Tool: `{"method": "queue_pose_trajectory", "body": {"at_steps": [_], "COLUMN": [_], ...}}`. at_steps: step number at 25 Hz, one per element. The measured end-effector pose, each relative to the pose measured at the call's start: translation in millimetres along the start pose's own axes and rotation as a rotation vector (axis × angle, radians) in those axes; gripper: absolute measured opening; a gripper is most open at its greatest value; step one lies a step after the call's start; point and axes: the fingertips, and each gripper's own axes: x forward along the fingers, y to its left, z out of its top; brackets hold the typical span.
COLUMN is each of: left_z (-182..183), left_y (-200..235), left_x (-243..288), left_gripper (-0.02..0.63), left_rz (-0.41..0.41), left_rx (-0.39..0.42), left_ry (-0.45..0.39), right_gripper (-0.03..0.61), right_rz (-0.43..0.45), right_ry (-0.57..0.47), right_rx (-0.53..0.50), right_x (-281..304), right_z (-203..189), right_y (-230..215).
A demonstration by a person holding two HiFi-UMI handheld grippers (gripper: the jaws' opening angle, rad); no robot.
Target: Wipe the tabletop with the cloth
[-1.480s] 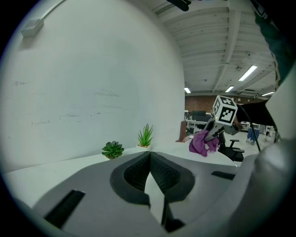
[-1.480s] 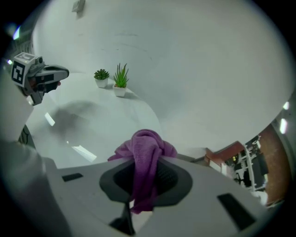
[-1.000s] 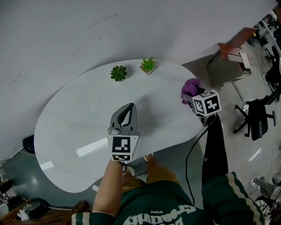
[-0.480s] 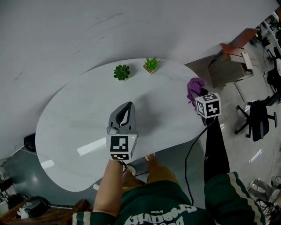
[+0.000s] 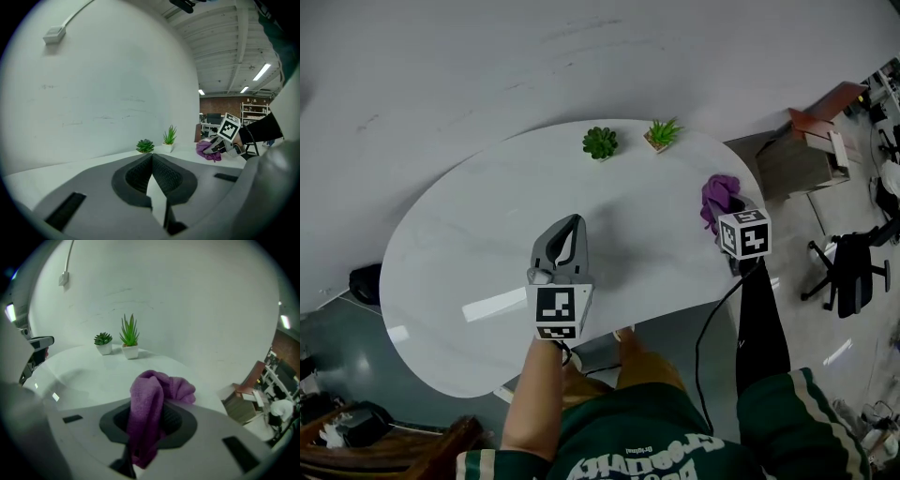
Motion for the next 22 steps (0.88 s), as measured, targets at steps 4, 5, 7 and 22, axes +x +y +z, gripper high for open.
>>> {"method": "queue_pose_trajectory", "body": {"at_steps": [4,5,7,22], "left_z": [-9.7,-11.8,-15.4,-57.7], "left_y": [34.2,43.0,61.3,193.6], "left_x": [-29.0,-37.7,-55.7,-184.8], "left_gripper": [0.000,0.000,0.000,0.000], "left_rz": [0.040,0.051,0.073,0.165], "left_rx": [-0.014,-0.017,-0.022,-0.052], "left_ry": [-0.001,-0.002,-0.005,-0.010], "right_gripper": [0.091,0.091,0.091,0.092], "right_rz": [0.022,0.028,0.039,0.082], "right_ry": [0.000,-0.001,0.000,-0.006], "right_rx": [-0.020,-0.024,-0.035,-0.101], "right_x": [4.9,5.6,7.3,18.4], "right_z": [7.4,8.6,11.4,36.3], "right_y": [45.4,58.0,83.3,267.5]}}
